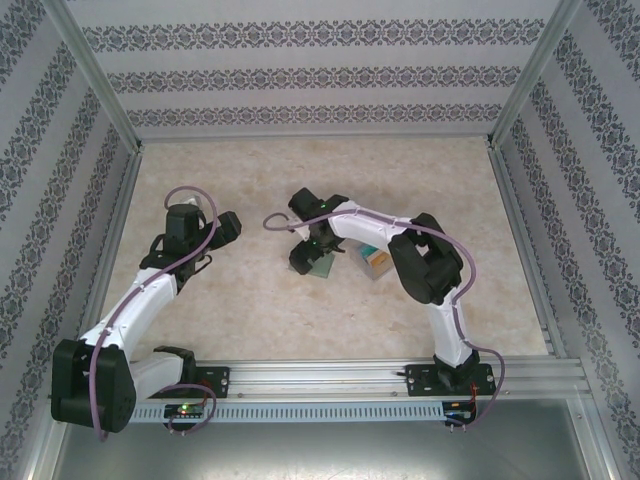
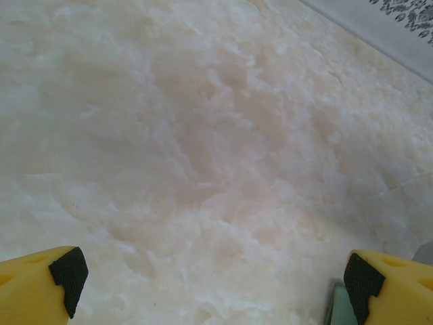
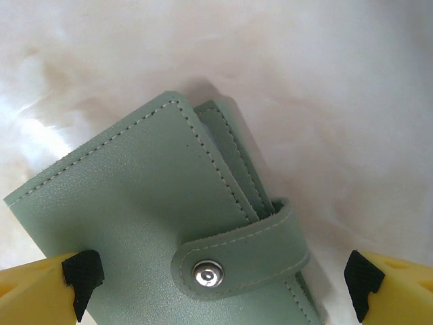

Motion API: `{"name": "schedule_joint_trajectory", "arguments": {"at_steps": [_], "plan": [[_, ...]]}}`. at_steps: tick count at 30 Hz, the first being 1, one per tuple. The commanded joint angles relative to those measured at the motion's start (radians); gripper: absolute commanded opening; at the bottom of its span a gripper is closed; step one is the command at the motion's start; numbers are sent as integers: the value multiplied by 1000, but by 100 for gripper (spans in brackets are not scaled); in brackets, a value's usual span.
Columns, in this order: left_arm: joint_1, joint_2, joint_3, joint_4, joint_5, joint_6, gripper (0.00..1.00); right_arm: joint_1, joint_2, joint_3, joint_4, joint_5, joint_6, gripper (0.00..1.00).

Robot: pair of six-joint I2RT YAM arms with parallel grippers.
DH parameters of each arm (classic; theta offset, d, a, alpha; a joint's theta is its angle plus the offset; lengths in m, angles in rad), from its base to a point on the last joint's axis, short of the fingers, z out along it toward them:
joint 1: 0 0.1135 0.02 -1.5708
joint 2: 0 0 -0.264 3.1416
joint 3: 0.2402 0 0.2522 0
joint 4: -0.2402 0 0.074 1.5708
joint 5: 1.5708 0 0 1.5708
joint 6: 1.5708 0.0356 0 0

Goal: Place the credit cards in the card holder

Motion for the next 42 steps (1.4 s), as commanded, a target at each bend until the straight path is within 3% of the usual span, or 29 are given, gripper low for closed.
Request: {"name": "schedule_joint_trajectory", "arguments": {"at_steps": [1,7,12,18,23,31,35,42], "plan": [[-11,-6,22,-42,-18,14,100,24,6,-24,-33,83,-105,98],[-10,-2,44,-52,-20,44,99,9,-28,-39,-41,27,-125,98],[-10,-6,33,-39,-18,46,100,-21,-96,-41,-51,-102,-156,98],[-9,-6,61,-58,-44,83,99,-15,-90,-90,-56,-50,-349,98],[-10,0,72,-64,-26,79,99,-11,-100,-121,-60,-100,-474,98],[-11,4,56,-49,-15,66,100,0,-27,-71,-51,-7,-535,98],[-11,0,55,-53,-15,67,99,-10,-13,-65,-28,-32,-529,93],[-11,3,41,-34,15,40,100,-47,-6,-27,-17,-114,-420,75]]}}
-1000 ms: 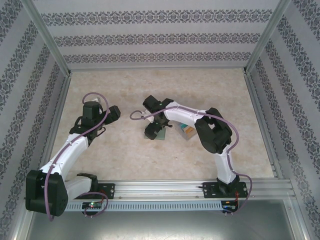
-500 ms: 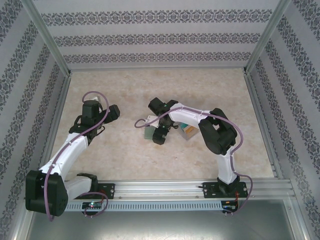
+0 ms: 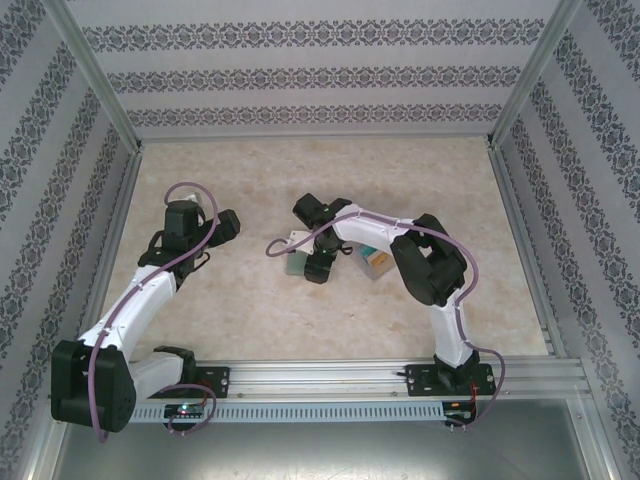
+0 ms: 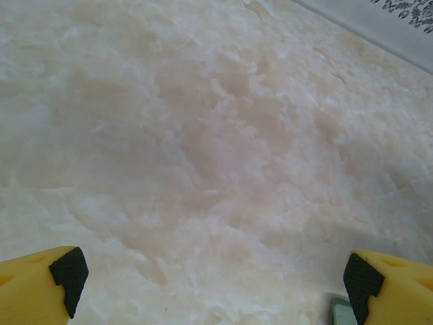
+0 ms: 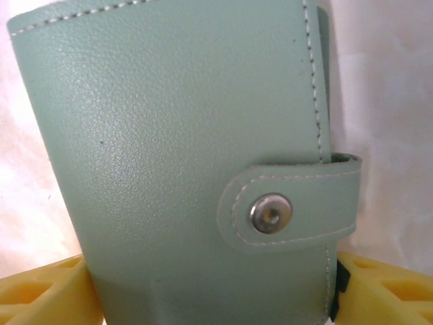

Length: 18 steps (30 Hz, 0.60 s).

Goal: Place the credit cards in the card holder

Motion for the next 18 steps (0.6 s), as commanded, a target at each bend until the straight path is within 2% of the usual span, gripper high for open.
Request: {"name": "schedule_joint_trajectory", "arguments": {"at_steps": [1,4,8,12,15,18], "plan": [[-10,5,0,10,42,-21,99,-25,23,43,5,-40,78,73],[-11,17,-23,54,81,-57,100,-44,20,47,31,-48,172,71],[-11,32,-17,76,137,-117,99,-66,-22,5,120,-150,318,70],[-11,75,-6,122,213,-188,100,-83,-71,-57,254,-284,443,70],[-11,124,9,140,270,-259,100,-103,-85,-87,368,-327,600,70],[-11,178,-9,210,305,-325,100,-112,-96,-159,557,-381,763,70]]}}
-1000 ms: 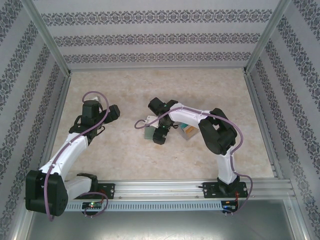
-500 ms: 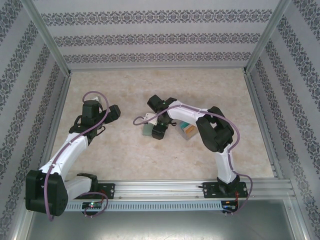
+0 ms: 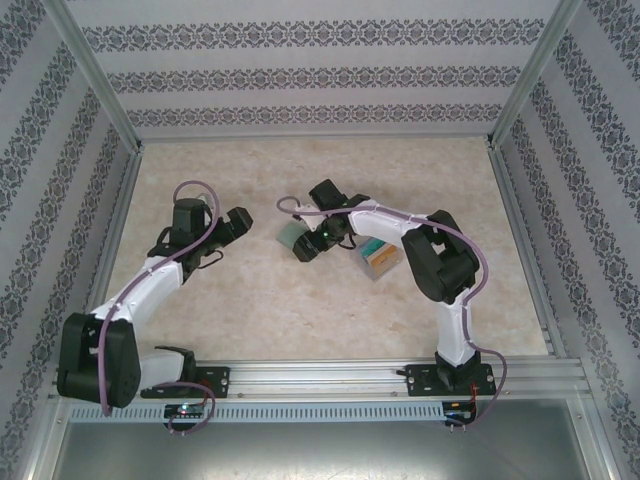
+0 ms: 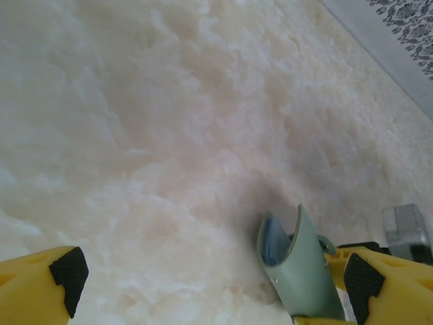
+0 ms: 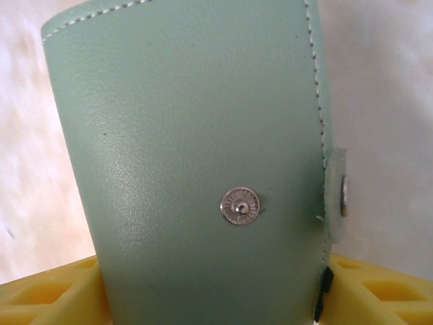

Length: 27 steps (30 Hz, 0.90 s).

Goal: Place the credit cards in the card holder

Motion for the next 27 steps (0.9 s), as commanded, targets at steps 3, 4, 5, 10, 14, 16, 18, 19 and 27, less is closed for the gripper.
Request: {"name": "schedule_joint_trajectory", "arguments": {"at_steps": [3,4,5,10,14,16,18,19,27], "plan": [[-11,91,-1,150,111,-152,99,9,-56,-108,366,-111,316,70],[-13,107,-1,178,126,-175,98,18,-60,-123,408,-104,341,70],[-16,118,-2,207,136,-191,97,24,-64,-132,432,-90,357,70],[-52,181,47,258,186,-207,96,50,-62,-133,484,-31,420,70],[-87,237,85,263,199,-167,81,77,-86,-142,531,-2,438,70],[-87,264,97,300,237,-172,70,95,-90,-130,527,4,440,70],[-92,268,103,326,238,-176,64,104,-92,-123,529,6,451,70],[-93,266,107,325,228,-174,61,107,-94,-124,537,6,456,70],[-94,287,102,300,189,-148,44,117,-86,-130,556,14,463,69]]}}
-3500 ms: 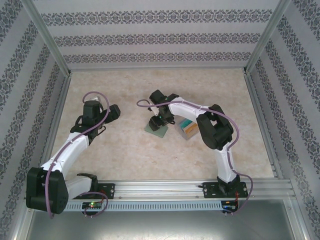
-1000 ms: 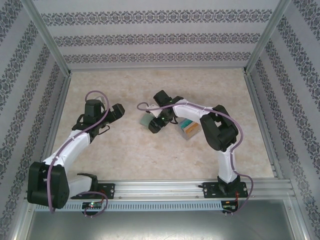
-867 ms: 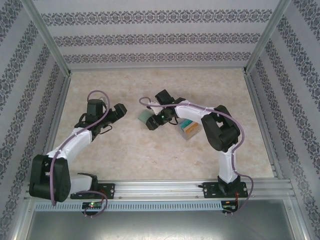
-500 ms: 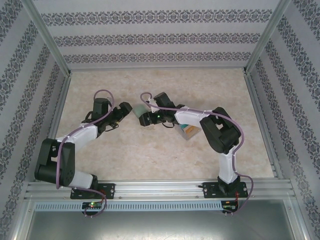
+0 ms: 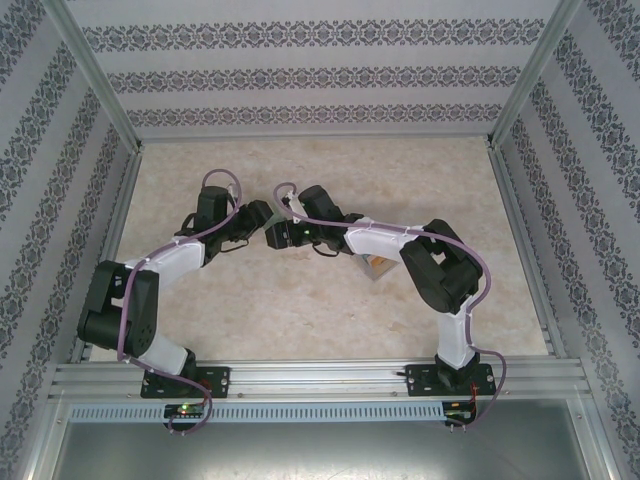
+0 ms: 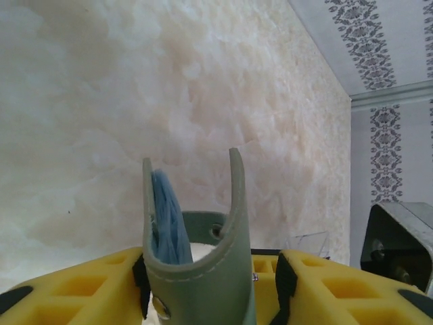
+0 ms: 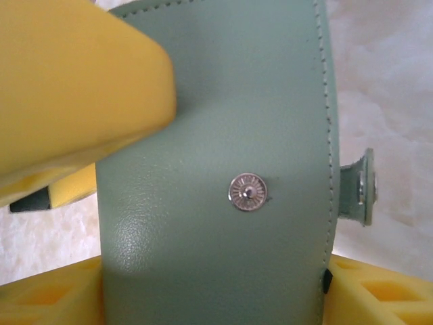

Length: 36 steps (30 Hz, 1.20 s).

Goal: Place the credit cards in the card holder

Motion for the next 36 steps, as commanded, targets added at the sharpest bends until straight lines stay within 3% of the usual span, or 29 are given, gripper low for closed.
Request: {"name": "schedule_joint_trajectory", "arguments": {"at_steps": [1,4,6,15,21,27,34,36], "plan": [[-10,33,4,41,-8,18,38,12,-27,2,41,6,11,69],[-11,49,6,25,-16,35,21,12,-33,-9,38,4,13,70],[-11,48,2,25,-27,46,14,12,-50,-25,33,7,6,71],[-11,-8,51,-73,-28,198,5,-70,-257,-202,19,63,8,82],[-11,-46,38,-45,53,269,2,-154,-311,-235,19,-18,59,81],[-12,-54,45,-34,165,291,2,-143,-222,-160,32,-56,118,72],[-15,-61,51,-57,179,303,2,-109,-125,-59,-11,-65,110,69],[-16,-59,53,-53,189,297,2,-112,-95,-52,-15,-59,117,61]]}}
